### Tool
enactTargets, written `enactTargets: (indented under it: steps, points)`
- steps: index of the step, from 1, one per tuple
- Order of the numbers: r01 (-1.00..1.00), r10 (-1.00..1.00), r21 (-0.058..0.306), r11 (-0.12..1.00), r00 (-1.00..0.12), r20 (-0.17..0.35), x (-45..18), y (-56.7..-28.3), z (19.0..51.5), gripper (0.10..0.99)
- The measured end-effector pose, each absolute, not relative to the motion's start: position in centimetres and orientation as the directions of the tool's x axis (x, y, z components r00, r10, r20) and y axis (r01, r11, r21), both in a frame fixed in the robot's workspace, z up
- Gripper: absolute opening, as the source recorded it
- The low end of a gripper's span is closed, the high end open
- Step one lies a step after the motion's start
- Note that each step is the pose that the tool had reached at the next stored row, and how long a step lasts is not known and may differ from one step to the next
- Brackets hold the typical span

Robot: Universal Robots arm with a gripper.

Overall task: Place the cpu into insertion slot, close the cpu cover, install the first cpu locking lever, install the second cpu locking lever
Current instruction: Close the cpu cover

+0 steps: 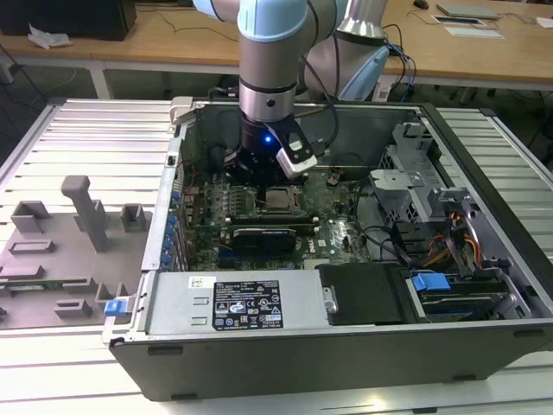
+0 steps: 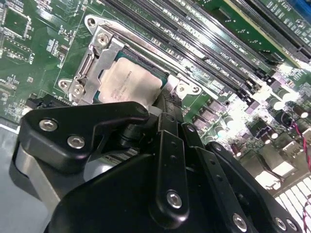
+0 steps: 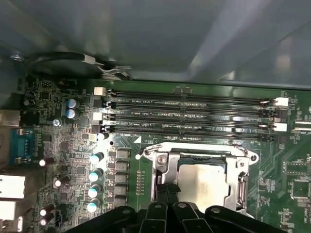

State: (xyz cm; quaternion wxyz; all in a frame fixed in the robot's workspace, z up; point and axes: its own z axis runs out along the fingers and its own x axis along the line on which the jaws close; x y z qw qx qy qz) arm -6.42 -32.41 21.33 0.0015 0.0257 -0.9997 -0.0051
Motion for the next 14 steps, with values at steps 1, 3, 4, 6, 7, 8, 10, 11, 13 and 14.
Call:
enactTargets:
  steps: [1,3,4,6,7,8,10,11,13,14]
  points:
    - [-0.051,-0.051,0.010,0.999,-0.999,0.003,-6.4,-32.4,21.5,0.106]
    - [-0.051,-0.051,0.009,0.999,-0.999,0.002,-6.4,-32.4,22.4,0.106]
    - [-0.051,-0.051,0.009,0.999,-0.999,0.001,-6.4,-32.4,22.7,0.106]
    - [-0.051,-0.051,0.009,0.999,-0.999,0.001,-6.3,-32.4,22.7,0.106]
    - [-0.051,-0.051,0.009,0.999,-0.999,0.001,-6.0,-32.4,22.7,0.106]
    - [-0.051,-0.051,0.009,0.999,-0.999,0.001,-5.7,-32.4,22.7,0.106]
    - [-0.051,-0.051,0.009,0.999,-0.999,0.002,-4.7,-32.4,22.7,0.106]
    - [-0.051,-0.051,0.009,0.999,-0.999,0.002,-4.3,-32.4,22.7,0.106]
    - [-0.051,-0.051,0.009,0.999,-0.999,0.002,-3.6,-32.4,22.7,0.106]
    - [-0.051,-0.051,0.009,0.999,-0.999,0.002,-3.4,-32.4,22.7,0.106]
